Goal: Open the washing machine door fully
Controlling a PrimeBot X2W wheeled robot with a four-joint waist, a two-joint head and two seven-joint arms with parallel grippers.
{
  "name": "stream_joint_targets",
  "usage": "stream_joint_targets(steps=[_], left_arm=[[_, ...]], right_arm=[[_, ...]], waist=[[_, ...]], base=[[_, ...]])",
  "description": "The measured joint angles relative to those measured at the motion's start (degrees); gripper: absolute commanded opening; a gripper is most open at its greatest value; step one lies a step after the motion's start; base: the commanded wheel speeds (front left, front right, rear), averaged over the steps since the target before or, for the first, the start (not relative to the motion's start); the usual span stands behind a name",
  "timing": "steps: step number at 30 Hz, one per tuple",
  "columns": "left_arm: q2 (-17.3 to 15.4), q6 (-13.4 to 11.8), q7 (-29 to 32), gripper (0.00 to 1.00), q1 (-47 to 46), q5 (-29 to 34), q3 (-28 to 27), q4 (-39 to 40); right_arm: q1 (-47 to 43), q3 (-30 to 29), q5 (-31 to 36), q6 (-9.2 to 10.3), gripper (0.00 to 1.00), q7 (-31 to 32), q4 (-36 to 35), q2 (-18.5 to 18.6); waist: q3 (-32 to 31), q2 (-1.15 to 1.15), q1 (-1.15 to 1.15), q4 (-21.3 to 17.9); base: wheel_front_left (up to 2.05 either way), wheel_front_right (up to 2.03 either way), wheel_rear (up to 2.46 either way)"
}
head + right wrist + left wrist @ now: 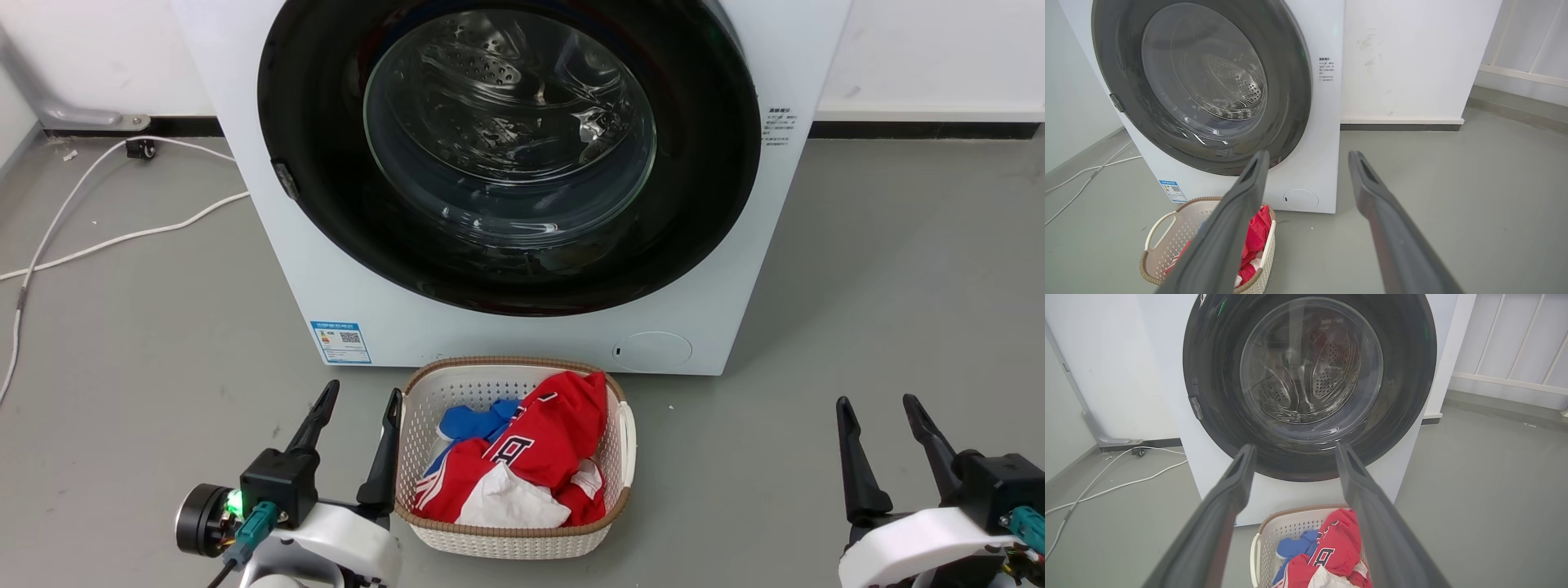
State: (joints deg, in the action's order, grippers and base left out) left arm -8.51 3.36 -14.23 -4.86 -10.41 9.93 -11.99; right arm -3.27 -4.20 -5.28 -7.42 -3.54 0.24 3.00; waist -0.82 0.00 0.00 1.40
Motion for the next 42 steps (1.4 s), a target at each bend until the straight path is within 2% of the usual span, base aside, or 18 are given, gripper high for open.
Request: stream_joint_targets(steps=[7, 17, 18, 19, 20, 25, 27, 35, 38, 42], left_arm=[[0.22, -0.05, -0.68, 1.0, -0.1, 2.04, -0.19, -1.21], [0.55, 0.15, -0.75, 1.0, -0.13, 0.69, -0.93, -1.72], [0.56, 0.15, -0.75, 1.0, -0.13, 0.65, -0.97, -1.77], [0.56, 0.15, -0.75, 1.0, -0.13, 0.65, -1.0, -1.79], [0.57, 0.14, -0.76, 1.0, -0.13, 0.63, -1.03, -1.79], [0.59, -0.02, -0.76, 1.0, -0.13, 0.57, -1.24, -1.85], [0.59, -0.08, -0.76, 1.0, -0.13, 0.56, -1.26, -1.85], [0.6, 0.02, -0.77, 1.0, -0.13, 0.3, -1.07, -1.7], [0.8, 0.01, -0.77, 1.0, -0.14, 0.45, -1.04, -1.46], [1.0, -0.01, -0.83, 1.0, -0.63, 0.57, -1.13, -0.86]], right_arm=[[0.0, 0.34, 2.41, -0.08, 1.0, -0.57, 0.74, -0.01], [0.05, 0.46, 1.64, -0.08, 1.0, -1.0, 1.72, -0.02], [0.06, 0.48, 1.36, -0.08, 0.74, -1.01, 1.85, -0.02], [0.07, 0.57, 1.01, -0.08, 0.26, -1.01, 1.92, -0.02], [0.07, 0.59, 0.71, -0.08, 0.0, -1.01, 1.98, -0.02], [0.44, 0.57, -2.32, -0.08, 0.0, -1.24, 2.38, -0.03], [0.47, 0.53, -10.07, -0.08, 0.0, -1.3, 3.13, -0.03], [0.64, 1.64, -54.69, -0.07, 0.0, 0.7, 6.42, -0.1], [1.46, 0.59, -67.13, -0.07, 0.0, 1.53, 7.56, -0.12], [4.86, -2.67, -75.65, -0.07, 0.0, 3.01, 9.57, -0.12]], waist=[[-0.03, 0.0, 0.0, 0.04], [0.16, 0.0, 0.0, -0.21], [0.17, 0.0, 0.0, -0.24], [0.19, 0.0, 0.0, -0.27], [0.2, 0.0, 0.0, -0.3], [0.24, 0.0, 0.0, -0.51], [0.23, 0.0, 0.0, -0.58], [0.51, 0.0, 0.0, -0.82], [0.88, 0.0, 0.0, -0.94], [2.15, 0.0, 0.0, -1.02]], base=[[0.0, 0.0, 0.0], [0.0, 0.0, 0.0], [0.0, 0.0, 0.0], [0.0, 0.0, 0.0], [0.0, 0.0, 0.0], [0.0, 0.0, 0.0], [0.0, 0.0, 0.0], [0.0, 0.0, 0.0], [0.0, 0.0, 0.0], [0.0, 0.0, 0.0]])
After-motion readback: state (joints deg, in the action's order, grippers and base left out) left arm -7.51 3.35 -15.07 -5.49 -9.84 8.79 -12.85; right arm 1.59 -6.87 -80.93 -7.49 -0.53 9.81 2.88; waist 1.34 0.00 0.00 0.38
